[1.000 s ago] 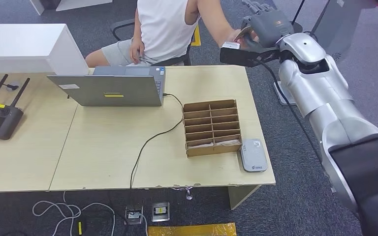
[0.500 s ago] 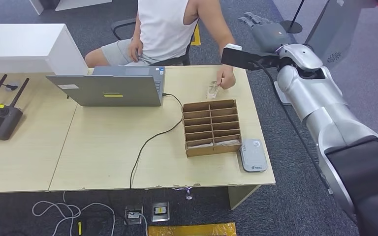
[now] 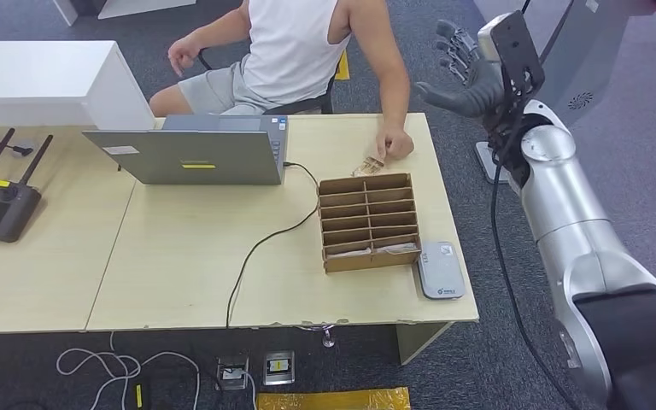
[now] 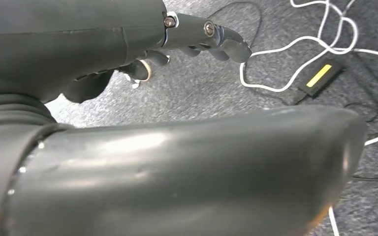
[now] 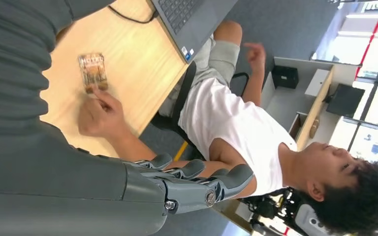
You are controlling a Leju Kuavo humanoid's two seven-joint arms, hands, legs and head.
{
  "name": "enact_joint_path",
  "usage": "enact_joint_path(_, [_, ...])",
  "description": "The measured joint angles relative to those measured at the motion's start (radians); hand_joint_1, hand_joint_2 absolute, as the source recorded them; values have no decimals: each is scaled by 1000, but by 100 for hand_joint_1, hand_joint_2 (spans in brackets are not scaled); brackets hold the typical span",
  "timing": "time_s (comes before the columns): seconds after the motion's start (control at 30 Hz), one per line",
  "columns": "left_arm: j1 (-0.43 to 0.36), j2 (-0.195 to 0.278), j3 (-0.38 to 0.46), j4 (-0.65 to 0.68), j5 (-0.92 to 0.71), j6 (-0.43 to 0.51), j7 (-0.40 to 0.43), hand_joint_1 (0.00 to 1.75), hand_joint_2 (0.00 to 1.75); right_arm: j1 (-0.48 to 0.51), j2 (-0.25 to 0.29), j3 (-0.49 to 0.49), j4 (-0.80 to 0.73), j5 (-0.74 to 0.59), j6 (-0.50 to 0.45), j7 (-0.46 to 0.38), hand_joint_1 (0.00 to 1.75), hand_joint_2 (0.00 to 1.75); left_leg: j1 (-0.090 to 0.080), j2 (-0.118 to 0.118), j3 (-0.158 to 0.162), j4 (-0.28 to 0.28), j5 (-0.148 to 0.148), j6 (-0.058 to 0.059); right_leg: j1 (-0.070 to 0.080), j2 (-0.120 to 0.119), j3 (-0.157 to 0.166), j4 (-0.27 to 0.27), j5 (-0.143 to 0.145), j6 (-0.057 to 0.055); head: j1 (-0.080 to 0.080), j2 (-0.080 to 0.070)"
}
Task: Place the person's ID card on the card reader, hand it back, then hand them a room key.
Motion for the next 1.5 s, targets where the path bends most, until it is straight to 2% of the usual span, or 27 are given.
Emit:
enact_joint_path(0.1, [14,0,1,0,7,5,0,0,0,95,-36,-39,-135,12,-9,44,0,175,0,1,0,0,0,0,0,1,0,0,0,0,0,0])
enact_joint_path(0.27, [23,0,2,0,9,6,0,0,0,219,-85,-77,-312,144,-43,73,0,175,0,2,0,0,0,0,0,1,0,0,0,0,0,0])
enact_joint_path(0.4, [24,0,2,0,7,5,0,0,0,304,-103,-88,-413,215,-42,84,0,175,1,2,0,0,0,0,0,1,-1,0,0,0,0,0])
enact_joint_path(0.57, [24,0,2,0,5,5,0,0,0,364,-121,-98,-518,248,-30,98,0,175,1,2,0,0,0,0,1,1,-1,0,0,0,0,0])
enact_joint_path(1.03, [24,0,2,0,3,-6,13,0,0,589,-158,-99,-664,356,0,182,0,175,1,2,0,0,-1,-1,0,1,-1,0,0,0,0,0])
enact_joint_path(1.3, [24,1,2,0,2,10,6,0,0,669,-189,-83,-721,553,-10,195,0,175,1,2,-1,-1,-1,-1,0,1,-1,0,0,0,0,0])
enact_joint_path(1.5, [22,1,2,0,4,25,-9,0,0,685,-207,-72,-752,595,-13,192,0,175,1,2,-1,-1,-1,-1,0,1,-1,0,0,0,0,0])
